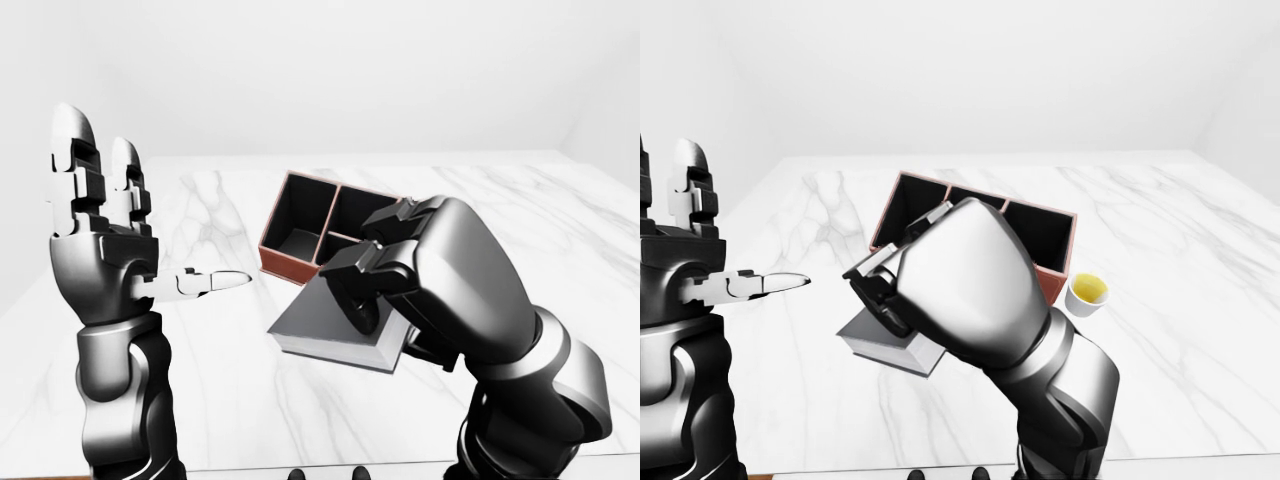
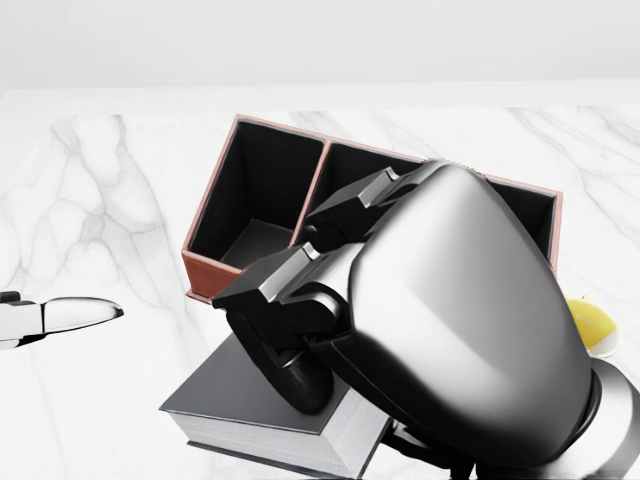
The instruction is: Pick up the book and place it in the right compartment of the caddy.
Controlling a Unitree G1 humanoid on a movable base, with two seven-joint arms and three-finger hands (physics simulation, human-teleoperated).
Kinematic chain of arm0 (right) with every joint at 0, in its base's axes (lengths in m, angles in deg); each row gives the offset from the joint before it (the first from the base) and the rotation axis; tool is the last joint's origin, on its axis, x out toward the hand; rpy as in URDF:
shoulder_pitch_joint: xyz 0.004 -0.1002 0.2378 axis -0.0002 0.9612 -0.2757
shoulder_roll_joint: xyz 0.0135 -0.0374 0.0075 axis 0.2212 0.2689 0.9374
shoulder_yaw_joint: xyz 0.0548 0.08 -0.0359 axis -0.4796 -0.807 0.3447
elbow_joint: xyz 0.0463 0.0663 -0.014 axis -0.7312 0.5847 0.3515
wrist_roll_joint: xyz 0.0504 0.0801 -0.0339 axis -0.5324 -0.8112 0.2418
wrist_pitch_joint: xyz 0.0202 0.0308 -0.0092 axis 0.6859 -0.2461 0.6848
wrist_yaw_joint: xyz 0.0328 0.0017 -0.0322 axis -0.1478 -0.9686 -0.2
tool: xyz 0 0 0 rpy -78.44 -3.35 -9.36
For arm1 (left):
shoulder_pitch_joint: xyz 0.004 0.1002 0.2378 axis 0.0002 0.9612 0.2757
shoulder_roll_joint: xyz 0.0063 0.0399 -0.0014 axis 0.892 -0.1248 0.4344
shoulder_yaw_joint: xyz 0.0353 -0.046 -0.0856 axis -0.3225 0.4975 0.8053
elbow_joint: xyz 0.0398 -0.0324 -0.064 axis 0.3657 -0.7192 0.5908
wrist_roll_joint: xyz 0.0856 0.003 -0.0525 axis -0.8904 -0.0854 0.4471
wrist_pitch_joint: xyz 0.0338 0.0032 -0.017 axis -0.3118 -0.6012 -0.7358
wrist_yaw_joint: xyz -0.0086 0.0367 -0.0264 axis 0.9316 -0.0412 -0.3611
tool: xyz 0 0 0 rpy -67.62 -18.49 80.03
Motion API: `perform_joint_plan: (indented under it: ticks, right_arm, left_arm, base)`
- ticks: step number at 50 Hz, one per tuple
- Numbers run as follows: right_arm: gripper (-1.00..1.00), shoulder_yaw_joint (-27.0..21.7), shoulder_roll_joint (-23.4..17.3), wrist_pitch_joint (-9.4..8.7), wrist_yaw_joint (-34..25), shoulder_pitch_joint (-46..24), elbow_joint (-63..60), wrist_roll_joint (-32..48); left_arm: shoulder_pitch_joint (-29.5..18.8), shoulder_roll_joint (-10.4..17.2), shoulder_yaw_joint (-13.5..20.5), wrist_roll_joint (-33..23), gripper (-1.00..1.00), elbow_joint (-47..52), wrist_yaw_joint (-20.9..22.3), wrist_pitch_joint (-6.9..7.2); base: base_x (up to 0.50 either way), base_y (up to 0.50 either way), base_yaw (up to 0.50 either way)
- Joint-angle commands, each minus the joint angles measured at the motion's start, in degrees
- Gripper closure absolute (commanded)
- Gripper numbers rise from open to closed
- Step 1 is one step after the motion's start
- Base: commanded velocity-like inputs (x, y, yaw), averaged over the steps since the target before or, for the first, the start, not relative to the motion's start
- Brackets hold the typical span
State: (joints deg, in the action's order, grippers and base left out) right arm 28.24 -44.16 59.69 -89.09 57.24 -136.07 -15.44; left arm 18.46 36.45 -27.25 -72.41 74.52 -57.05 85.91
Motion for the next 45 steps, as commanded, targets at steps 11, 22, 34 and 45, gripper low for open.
perform_joint_plan:
  ticks: [11, 22, 34, 45]
  right_arm:
    - [1.0, -6.89, -4.36, 0.0, 0.01, -15.18, 5.36, -1.17]
    - [1.0, -11.26, -11.15, 0.0, 0.01, -27.1, 16.07, -3.99]
    - [1.0, -13.5, -16.61, -2.91, 0.01, -35.48, 25.61, -5.69]
    - [1.0, -13.84, -18.95, -4.44, 0.01, -39.59, 31.46, -5.36]
  left_arm:
    - [0.03, 0.05, -0.02, -0.07, -1.0, 0.05, 0.0, 0.0]
    - [0.02, 0.04, 0.03, -0.13, -1.0, 0.04, 0.17, 0.0]
    - [0.13, 0.0, 0.0, 0.11, -1.0, 0.35, 0.34, 0.0]
    - [0.07, 0.06, 0.12, 0.26, -1.0, 0.48, 0.38, 0.0]
  base:
    - [0.0, 0.0, 0.0]
    - [0.0, 0.0, 0.0]
    - [0.0, 0.0, 0.0]
    - [0.0, 0.0, 0.0]
